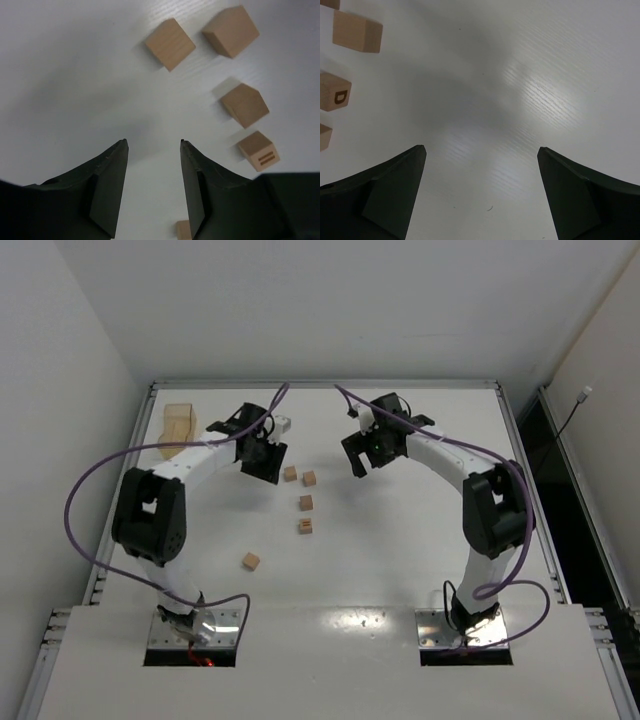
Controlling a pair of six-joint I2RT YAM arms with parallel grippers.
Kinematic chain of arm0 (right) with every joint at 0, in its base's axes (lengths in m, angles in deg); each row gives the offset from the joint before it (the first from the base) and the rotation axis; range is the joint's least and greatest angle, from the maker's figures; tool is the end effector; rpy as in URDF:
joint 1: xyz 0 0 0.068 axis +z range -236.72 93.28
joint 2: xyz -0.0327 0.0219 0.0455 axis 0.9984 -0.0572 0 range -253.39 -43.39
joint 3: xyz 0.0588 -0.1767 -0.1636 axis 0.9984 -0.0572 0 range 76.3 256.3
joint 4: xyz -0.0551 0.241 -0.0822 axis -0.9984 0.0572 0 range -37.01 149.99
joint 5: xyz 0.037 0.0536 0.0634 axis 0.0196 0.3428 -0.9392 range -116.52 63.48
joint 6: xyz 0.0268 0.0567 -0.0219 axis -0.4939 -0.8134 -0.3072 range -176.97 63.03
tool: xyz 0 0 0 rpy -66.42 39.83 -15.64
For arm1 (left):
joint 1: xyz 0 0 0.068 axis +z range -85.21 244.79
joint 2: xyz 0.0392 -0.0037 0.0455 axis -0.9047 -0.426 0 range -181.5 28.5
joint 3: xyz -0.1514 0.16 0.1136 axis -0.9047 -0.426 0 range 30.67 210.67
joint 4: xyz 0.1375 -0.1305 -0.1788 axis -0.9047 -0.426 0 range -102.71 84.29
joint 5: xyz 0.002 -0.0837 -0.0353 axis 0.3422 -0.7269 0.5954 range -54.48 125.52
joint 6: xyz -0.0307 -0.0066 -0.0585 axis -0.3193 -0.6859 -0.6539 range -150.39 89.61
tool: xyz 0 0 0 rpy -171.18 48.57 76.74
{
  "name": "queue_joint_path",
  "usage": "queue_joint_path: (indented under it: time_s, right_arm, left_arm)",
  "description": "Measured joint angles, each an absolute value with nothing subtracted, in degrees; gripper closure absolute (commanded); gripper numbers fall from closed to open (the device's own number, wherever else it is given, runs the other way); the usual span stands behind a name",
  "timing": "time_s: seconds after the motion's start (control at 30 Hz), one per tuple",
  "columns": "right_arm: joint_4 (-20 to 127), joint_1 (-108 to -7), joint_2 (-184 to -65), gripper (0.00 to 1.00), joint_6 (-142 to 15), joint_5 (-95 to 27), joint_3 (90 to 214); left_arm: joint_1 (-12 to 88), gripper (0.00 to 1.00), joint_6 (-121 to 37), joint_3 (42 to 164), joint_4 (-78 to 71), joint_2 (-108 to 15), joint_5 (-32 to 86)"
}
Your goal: Build the wood block tower
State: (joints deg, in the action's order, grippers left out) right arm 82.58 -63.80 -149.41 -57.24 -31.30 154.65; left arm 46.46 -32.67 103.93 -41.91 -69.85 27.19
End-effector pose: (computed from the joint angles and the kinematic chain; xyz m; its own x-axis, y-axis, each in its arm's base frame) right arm 0.3649 0.1590 0.1758 -0.7767 -0.3233 -0.5406 -0.4259 0.9018 0.0727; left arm 0.3409 -0.1209 0.1895 -0.8469 0.2390 -0.4750 0.3437 0.9276 -0.1461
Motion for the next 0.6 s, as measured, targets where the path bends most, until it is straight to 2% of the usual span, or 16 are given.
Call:
queue_joint_path:
  time_s: [0.2, 0.43, 0.6]
  right_arm:
    - [82.44, -64.59, -149.76, 0.09, -58.73, -28.28, 154.23]
    - [81.64, -68.39, -148.10, 0.03, -59.64, -23.47, 147.87]
    - [81.22, -71.85, -143.99, 0.03, -61.87, -17.83, 145.31]
  left_arm:
    - [44.49, 0.56, -34.60, 112.71, -41.76, -80.71, 26.79]
    - [37.13, 0.54, -38.20, 119.84, -41.61, -84.34, 27.88]
    - [33.72, 0.50, -41.33, 123.34, -41.52, -87.16, 30.51]
